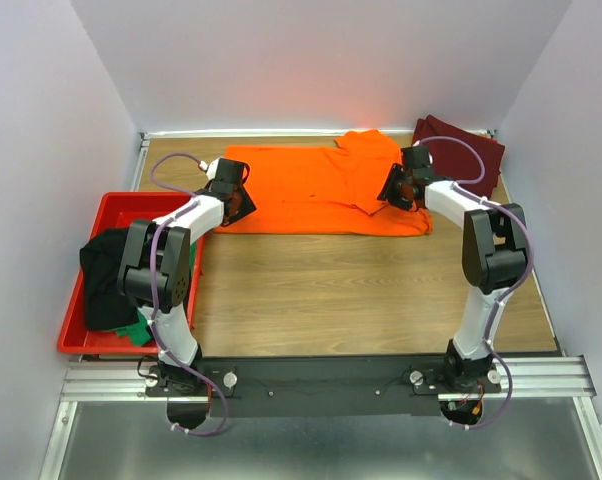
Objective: Fold and stack the t-shirts
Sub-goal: Fold the tshirt
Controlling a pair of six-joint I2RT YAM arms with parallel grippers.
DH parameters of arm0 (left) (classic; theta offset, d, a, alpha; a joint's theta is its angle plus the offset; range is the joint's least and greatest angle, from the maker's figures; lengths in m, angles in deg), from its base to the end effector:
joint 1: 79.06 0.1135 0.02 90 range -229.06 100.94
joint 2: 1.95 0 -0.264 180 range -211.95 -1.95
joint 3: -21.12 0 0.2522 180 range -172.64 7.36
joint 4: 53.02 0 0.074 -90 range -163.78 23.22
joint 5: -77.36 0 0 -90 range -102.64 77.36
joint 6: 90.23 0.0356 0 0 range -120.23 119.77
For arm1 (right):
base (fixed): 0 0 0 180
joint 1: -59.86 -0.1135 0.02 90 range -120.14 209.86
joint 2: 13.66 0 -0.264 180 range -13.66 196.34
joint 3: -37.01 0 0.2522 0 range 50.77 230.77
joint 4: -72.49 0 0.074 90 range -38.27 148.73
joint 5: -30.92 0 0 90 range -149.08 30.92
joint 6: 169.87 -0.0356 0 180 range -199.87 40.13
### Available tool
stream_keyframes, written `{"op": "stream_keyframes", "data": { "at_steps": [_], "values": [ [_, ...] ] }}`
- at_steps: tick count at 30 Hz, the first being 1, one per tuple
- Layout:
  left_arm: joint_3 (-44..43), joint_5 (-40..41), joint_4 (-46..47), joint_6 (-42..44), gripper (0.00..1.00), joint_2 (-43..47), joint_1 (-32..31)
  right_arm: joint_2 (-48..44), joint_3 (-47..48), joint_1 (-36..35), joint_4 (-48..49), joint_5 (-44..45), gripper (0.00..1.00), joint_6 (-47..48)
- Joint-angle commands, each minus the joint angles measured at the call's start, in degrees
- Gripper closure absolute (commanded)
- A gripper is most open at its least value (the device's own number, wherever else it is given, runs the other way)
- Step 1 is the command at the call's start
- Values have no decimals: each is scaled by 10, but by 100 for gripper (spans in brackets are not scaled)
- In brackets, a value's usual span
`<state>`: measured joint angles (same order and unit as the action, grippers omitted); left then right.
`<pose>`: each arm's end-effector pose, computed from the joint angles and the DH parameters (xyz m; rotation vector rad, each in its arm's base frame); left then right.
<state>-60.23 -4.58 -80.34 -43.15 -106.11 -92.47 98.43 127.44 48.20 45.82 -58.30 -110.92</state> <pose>0.3777 -0.0849 0.1879 -0.6849 2.3547 -0.2674 0.4178 0.0857 0.1832 0.4172 2.4043 0.3227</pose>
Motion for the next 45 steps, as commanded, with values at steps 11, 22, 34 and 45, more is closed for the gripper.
{"op": "stream_keyframes", "data": {
  "at_steps": [11, 22, 34, 45],
  "values": [
    [9, -17, 19, -2, 55, -3, -3, 48, 16, -4, 28, -4, 43, -17],
    [10, -14, 17, -1, 55, -6, -3, 69, 38, -6, 42, -29, 49, -31],
    [4, -9, 13, 3, 55, -10, -3, 96, 89, -6, 41, -35, 83, -38],
    [-2, -12, 11, 7, 56, -18, -3, 153, 166, -6, 41, -49, 82, -36]
  ]
}}
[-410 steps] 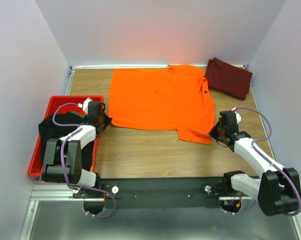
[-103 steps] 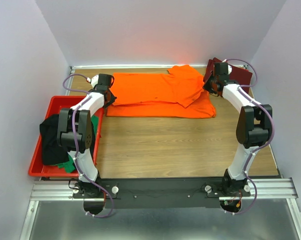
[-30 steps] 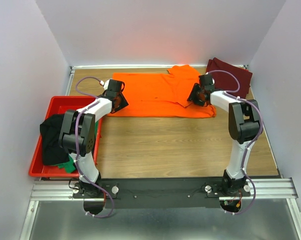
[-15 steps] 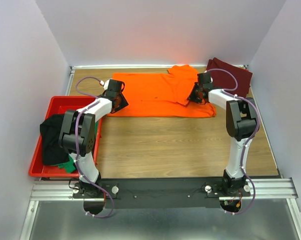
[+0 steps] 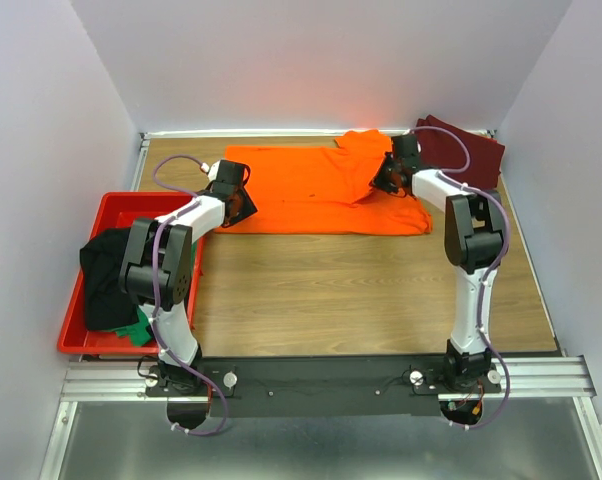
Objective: Fold and stack the t-shirts
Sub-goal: Fold the tshirt
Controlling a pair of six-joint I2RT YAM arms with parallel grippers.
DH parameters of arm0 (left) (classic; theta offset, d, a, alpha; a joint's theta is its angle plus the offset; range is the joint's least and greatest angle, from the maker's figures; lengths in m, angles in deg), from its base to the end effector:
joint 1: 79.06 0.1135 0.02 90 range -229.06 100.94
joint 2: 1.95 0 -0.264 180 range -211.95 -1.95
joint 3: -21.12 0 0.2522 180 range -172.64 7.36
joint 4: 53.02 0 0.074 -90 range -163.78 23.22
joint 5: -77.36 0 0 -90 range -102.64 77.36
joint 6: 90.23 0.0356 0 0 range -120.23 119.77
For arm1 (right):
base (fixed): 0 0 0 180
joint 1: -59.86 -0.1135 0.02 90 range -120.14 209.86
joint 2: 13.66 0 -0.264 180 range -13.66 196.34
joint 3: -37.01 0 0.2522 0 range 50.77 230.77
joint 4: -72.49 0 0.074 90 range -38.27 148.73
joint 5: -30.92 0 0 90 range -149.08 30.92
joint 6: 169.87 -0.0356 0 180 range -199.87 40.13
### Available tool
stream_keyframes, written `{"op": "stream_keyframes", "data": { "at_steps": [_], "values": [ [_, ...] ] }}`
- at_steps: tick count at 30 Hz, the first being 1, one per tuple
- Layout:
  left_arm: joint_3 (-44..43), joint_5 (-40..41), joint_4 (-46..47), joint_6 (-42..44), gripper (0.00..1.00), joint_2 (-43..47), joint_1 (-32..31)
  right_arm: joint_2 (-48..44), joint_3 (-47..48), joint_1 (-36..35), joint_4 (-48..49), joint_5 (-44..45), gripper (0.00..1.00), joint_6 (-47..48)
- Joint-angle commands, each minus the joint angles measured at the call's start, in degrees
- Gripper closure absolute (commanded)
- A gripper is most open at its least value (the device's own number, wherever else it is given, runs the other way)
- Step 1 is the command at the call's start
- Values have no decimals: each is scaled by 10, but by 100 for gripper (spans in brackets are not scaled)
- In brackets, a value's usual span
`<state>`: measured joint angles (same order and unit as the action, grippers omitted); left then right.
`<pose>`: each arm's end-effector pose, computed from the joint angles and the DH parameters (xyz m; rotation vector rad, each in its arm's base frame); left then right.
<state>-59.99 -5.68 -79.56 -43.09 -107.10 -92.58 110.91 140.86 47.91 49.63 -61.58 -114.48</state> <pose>0.3790 -0.0867 0.1811 -0.6763 2.3713 -0.2851 0.4742 0.1020 0.1661 0.4449 2.3336 0.4502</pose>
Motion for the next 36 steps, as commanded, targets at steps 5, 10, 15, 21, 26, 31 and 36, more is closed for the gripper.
{"op": "stream_keyframes", "data": {
  "at_steps": [5, 10, 15, 21, 26, 31, 36],
  "values": [
    [-6, -4, 5, 8, 56, -9, -2, 46, 67, -3, 4, -34, 65, 2],
    [-5, -4, 4, 8, 55, -6, -2, 34, 80, -3, 3, -23, 45, 16],
    [-6, -5, 3, 8, 55, -2, -2, -10, 52, -3, 4, 7, 33, 29],
    [-9, -5, 0, 6, 56, 4, -2, -87, -31, -3, 5, 22, 45, 21],
    [-9, -8, 1, 4, 56, 5, -2, -128, -104, -3, 9, 49, 69, 24],
    [-6, -12, 5, 1, 55, 4, -3, -112, -112, -10, 10, 30, 76, 32],
    [-7, -10, 4, 3, 55, 6, -2, -79, -75, -26, 10, 10, 76, 39]
  ]
}}
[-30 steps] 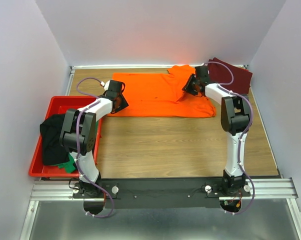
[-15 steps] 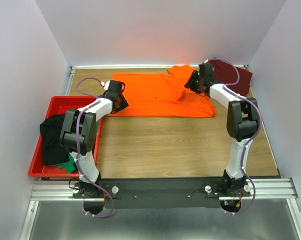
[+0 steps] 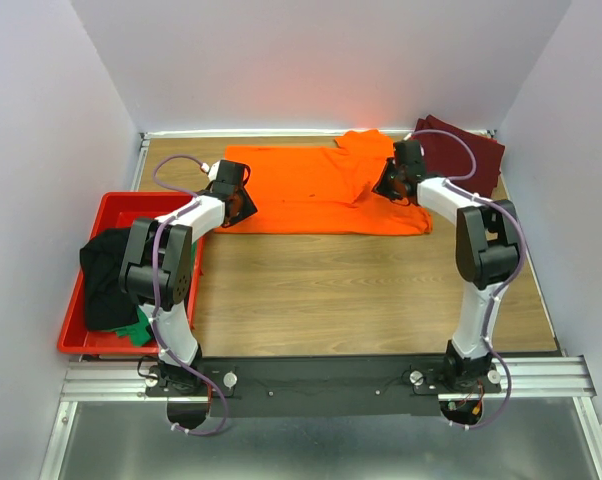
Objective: Fold and stack the t-shirts
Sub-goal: Fold the tshirt
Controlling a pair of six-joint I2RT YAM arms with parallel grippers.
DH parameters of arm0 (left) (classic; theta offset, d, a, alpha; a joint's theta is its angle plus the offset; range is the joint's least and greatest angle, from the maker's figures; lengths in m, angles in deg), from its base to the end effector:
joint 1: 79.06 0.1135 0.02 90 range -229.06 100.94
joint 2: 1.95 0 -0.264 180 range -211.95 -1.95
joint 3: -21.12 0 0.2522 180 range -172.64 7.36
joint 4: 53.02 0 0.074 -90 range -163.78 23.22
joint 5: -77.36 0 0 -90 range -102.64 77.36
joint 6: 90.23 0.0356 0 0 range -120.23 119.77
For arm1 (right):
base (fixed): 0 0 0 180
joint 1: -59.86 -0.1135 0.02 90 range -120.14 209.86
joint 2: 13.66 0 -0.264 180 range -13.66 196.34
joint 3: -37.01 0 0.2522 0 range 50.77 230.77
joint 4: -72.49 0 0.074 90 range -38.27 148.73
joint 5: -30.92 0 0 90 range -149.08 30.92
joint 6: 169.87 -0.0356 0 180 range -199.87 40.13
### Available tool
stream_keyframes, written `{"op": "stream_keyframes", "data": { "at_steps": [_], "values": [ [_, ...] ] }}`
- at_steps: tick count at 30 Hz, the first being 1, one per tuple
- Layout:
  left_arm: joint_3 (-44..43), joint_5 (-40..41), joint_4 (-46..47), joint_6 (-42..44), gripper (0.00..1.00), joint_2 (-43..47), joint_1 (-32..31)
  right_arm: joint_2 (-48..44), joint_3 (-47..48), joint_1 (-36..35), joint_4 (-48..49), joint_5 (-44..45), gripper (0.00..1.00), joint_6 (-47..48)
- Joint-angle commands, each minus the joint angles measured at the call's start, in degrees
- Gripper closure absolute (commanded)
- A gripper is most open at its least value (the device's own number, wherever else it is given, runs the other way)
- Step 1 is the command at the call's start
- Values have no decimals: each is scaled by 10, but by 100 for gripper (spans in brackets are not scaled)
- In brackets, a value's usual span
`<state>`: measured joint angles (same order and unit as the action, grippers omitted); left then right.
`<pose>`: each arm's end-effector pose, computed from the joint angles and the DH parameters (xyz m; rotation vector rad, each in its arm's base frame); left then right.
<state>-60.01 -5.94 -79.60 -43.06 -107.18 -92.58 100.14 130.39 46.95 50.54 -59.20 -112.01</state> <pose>0.3791 -0.0869 0.1806 -0.6744 2.3750 -0.2890 0.4326 0.0992 0.1932 0.3905 2.3115 0.3986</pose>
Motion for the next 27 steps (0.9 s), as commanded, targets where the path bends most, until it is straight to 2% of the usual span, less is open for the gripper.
{"op": "stream_keyframes", "data": {
  "at_steps": [1, 10, 15, 18, 19, 21, 24, 27],
  "values": [
    [-7, -7, 4, 3, 56, 7, -2, 42, 37, -19, 1, -16, 76, 16],
    [-7, -7, 3, 3, 56, 6, -2, 135, 122, -26, 1, -60, 76, 1],
    [-6, -10, 3, 4, 56, 3, -2, 156, 144, -26, 0, -65, 72, 0],
    [-7, -10, 3, 4, 56, 5, -2, 144, 140, -26, 0, -54, 68, 5],
    [-7, -11, 4, 4, 56, 6, -2, 130, 134, -26, 0, -44, 64, 10],
    [-9, -12, 5, 6, 55, 7, -2, 112, 126, -26, -1, -33, 63, 16],
    [-13, -16, 6, 6, 55, 11, -2, 61, 101, -27, -3, -2, 58, 28],
    [-14, -15, 3, 6, 55, 14, -2, 1, 56, -25, -10, 52, 58, 34]
  ]
}}
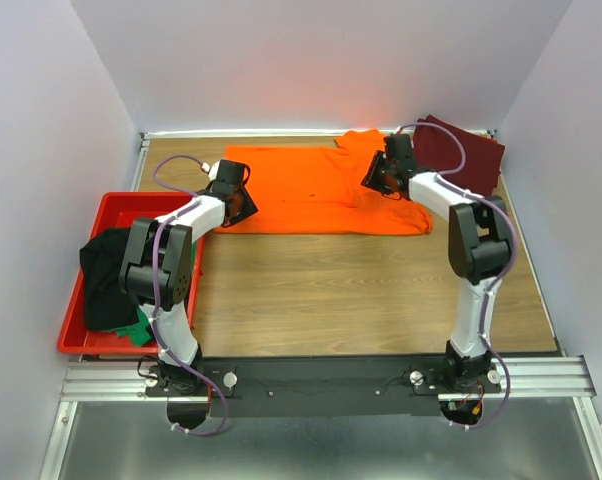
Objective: Fold and stack the t-shirts
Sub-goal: Fold the tshirt
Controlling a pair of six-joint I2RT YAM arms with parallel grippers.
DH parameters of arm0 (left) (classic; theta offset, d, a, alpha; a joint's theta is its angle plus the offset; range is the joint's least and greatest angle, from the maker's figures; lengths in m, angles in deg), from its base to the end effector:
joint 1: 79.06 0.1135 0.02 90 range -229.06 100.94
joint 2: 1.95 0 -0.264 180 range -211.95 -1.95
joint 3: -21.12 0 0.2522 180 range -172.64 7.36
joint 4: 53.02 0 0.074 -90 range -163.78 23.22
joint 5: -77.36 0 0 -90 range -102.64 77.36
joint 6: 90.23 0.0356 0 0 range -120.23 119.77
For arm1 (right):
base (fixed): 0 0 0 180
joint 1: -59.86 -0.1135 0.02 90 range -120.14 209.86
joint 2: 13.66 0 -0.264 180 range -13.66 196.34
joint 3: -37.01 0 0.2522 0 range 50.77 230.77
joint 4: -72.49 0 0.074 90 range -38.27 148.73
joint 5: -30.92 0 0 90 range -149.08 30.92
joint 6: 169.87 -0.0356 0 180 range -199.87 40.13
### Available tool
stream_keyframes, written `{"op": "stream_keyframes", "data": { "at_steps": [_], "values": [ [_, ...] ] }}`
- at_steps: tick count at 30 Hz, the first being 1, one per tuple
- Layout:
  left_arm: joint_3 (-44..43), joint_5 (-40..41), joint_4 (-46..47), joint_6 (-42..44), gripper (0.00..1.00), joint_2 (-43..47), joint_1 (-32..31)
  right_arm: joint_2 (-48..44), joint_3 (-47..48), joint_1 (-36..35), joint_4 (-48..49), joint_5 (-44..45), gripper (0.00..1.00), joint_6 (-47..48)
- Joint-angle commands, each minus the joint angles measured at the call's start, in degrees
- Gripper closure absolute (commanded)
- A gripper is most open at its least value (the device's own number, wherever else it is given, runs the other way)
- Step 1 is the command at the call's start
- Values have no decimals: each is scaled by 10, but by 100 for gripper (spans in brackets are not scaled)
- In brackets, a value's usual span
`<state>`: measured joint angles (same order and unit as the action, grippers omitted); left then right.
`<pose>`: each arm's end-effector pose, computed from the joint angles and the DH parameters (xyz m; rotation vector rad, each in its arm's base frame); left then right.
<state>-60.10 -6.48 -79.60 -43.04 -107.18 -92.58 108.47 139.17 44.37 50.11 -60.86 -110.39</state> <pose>0.3793 -0.0873 0.1811 -0.6705 2.3777 -0.3004 0.4608 0.1288 0.1771 0.2915 2.3329 0.4393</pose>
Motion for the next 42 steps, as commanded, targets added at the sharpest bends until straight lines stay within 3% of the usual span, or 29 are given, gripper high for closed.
{"op": "stream_keyframes", "data": {
  "at_steps": [1, 10, 13, 18, 22, 26, 42],
  "values": [
    [-16, -7, 3, 4, 55, 13, -2, -114, -63, 2, -9, 93, 57, 18],
    [-47, 26, -31, -18, 54, -20, -2, -180, -178, 20, -15, 125, 57, 7],
    [-36, 55, -41, -29, 52, -21, -2, -173, -195, 26, -13, 124, 47, -2],
    [-22, 79, -43, -47, 50, -39, -2, -136, -193, 27, -14, 116, 46, -15],
    [-13, 83, -43, -57, 50, -47, -4, -126, -212, 30, -14, 120, 35, -33],
    [14, 87, -39, -70, 50, -48, -5, -136, -248, 34, -15, 137, 32, -55],
    [148, 103, -47, -115, 50, 64, -55, -270, -396, 69, -57, 123, 30, -107]
  ]
}}
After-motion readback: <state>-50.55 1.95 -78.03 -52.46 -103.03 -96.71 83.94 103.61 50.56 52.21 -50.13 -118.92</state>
